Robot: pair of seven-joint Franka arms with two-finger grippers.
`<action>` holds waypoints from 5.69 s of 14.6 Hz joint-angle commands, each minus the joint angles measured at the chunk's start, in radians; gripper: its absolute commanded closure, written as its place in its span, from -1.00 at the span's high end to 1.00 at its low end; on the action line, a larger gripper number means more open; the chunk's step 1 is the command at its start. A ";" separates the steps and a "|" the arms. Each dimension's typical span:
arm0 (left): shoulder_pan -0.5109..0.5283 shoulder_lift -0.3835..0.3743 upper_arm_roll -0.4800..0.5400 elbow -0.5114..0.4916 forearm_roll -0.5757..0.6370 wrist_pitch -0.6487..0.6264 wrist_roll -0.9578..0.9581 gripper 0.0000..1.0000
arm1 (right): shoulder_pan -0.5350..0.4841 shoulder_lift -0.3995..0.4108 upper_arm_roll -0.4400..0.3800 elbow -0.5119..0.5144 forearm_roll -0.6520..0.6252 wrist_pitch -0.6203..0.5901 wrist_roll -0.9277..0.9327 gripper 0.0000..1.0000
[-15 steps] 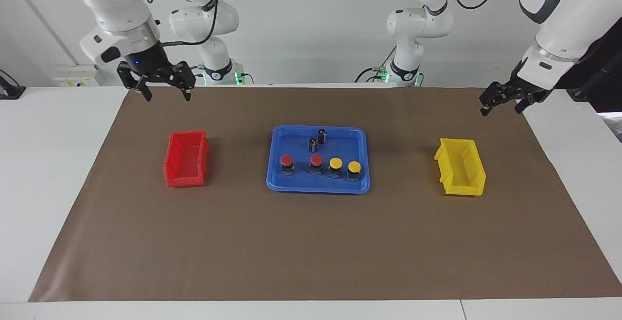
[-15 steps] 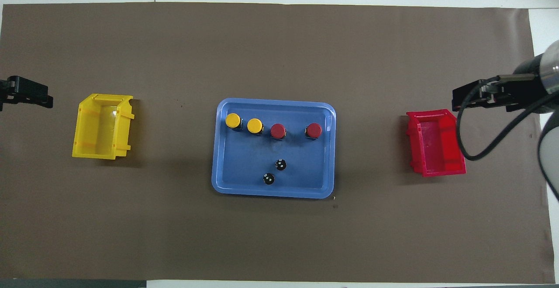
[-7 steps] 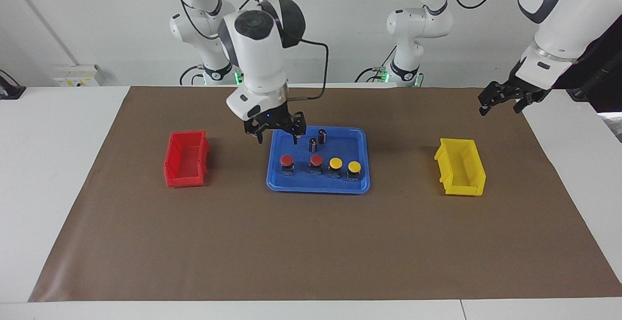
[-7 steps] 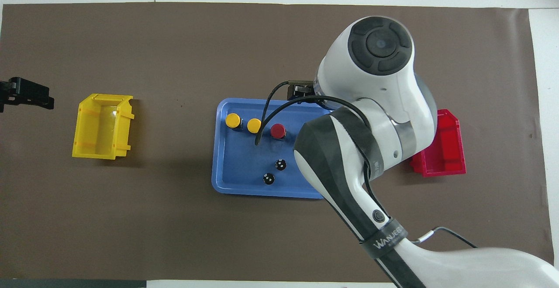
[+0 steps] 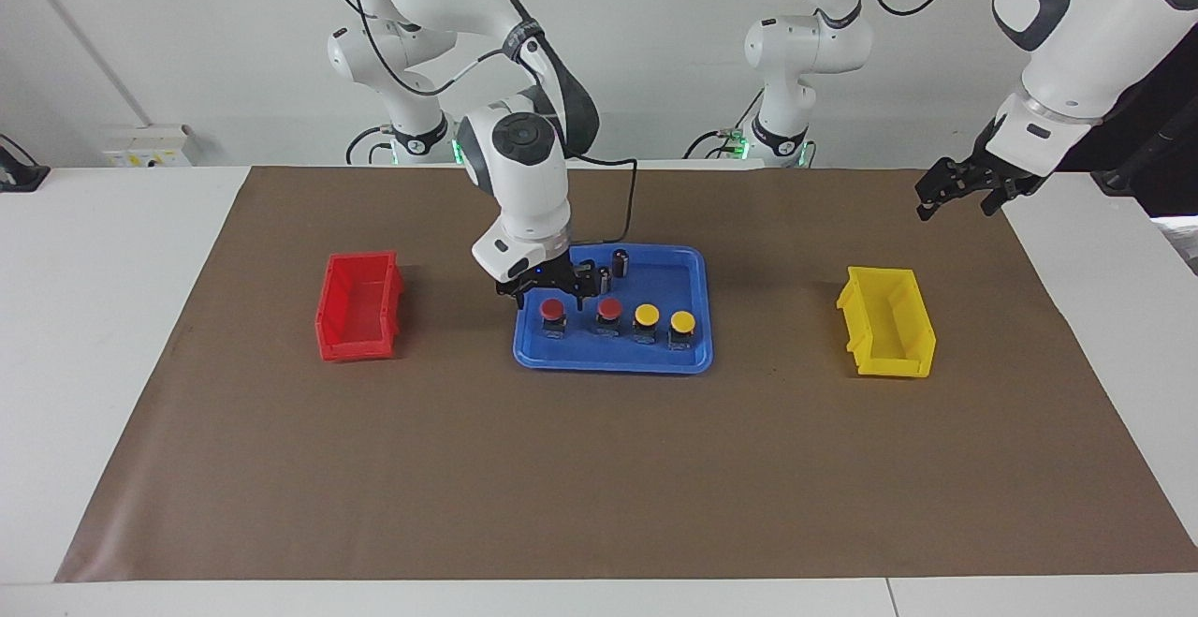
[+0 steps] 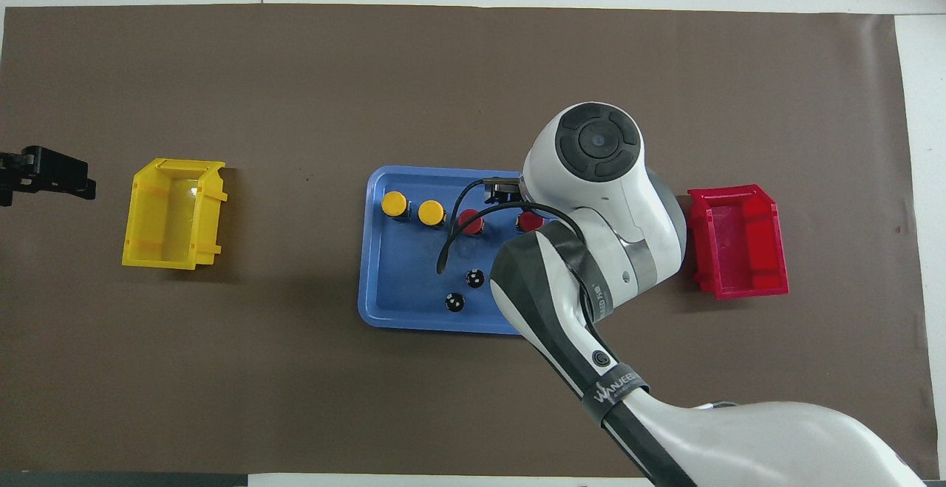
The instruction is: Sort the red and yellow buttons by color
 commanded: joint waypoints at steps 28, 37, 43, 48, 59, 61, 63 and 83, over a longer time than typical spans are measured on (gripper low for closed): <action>-0.480 0.101 -0.021 -0.360 -0.005 0.613 -0.654 0.94 | -0.136 -0.258 -0.010 -0.091 -0.026 -0.179 -0.233 -0.68; -0.526 0.165 -0.026 -0.374 -0.026 0.754 -0.662 0.74 | -0.526 -0.505 -0.011 -0.483 -0.026 -0.009 -0.816 -0.68; -0.543 0.231 -0.026 -0.349 -0.034 0.782 -0.676 0.72 | -0.551 -0.493 -0.011 -0.597 -0.024 0.149 -0.821 -0.68; -0.545 0.271 -0.026 -0.320 -0.040 0.794 -0.679 0.62 | -0.541 -0.458 -0.010 -0.631 -0.018 0.216 -0.793 -0.68; -0.539 0.296 -0.023 -0.268 -0.054 0.794 -0.685 0.36 | -0.535 -0.459 -0.010 -0.711 -0.004 0.304 -0.793 0.21; -0.539 0.296 -0.023 -0.268 -0.054 0.794 -0.685 0.27 | -0.537 -0.456 -0.010 -0.702 -0.006 0.299 -0.801 0.30; -0.539 0.296 -0.023 -0.268 -0.054 0.793 -0.696 -0.85 | -0.537 -0.448 -0.010 -0.673 -0.006 0.277 -0.802 0.30; 0.058 0.057 -0.011 -0.324 -0.049 0.501 -0.023 -0.97 | 0.060 0.121 0.013 0.281 -0.071 -0.103 0.162 0.49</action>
